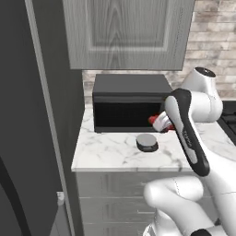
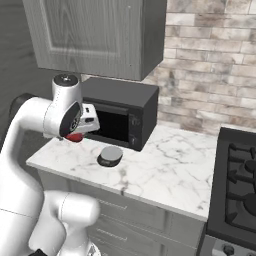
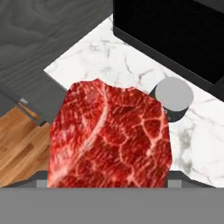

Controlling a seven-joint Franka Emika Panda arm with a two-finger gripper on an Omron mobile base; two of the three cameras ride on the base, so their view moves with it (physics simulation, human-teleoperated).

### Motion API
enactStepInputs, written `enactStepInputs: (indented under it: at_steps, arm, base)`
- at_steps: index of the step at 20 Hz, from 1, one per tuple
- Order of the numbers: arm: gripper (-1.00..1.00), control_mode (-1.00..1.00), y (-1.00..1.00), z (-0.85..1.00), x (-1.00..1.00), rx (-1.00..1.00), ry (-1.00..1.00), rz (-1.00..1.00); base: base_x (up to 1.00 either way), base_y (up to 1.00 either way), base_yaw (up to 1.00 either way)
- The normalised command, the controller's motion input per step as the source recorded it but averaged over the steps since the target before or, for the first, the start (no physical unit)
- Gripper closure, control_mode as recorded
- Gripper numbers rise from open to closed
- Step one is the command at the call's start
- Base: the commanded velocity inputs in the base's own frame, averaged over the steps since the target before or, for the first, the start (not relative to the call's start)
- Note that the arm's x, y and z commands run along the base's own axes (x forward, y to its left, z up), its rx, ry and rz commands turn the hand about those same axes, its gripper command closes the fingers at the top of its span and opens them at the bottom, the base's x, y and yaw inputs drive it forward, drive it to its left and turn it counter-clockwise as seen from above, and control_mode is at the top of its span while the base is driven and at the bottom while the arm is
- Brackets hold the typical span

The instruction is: Take the steak from the fridge and place it on the digital scale on the counter by the fridge. Wait a few seconds for a reading, then move it to the plate on the dining counter.

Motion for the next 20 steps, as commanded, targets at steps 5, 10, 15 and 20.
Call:
enactStepInputs:
  at_steps: [5, 10, 15, 20]
  arm:
    - [1.0, 1.0, 0.0, 0.0, 0.0, 0.0, 0.0, 0.0]
    - [1.0, 1.0, 0.0, 0.0, 0.0, 0.0, 0.0, 0.0]
    - [1.0, 1.0, 0.0, 0.0, 0.0, 0.0, 0.0, 0.0]
    - [1.0, 1.0, 0.0, 0.0, 0.0, 0.0, 0.0, 0.0]
  base:
    - [-1.0, 0.0, -0.01]
    - [-1.0, 0.0, -0.01]
    - [-1.0, 0.06, 0.32]
    - [-0.87, 0.08, 0.84]
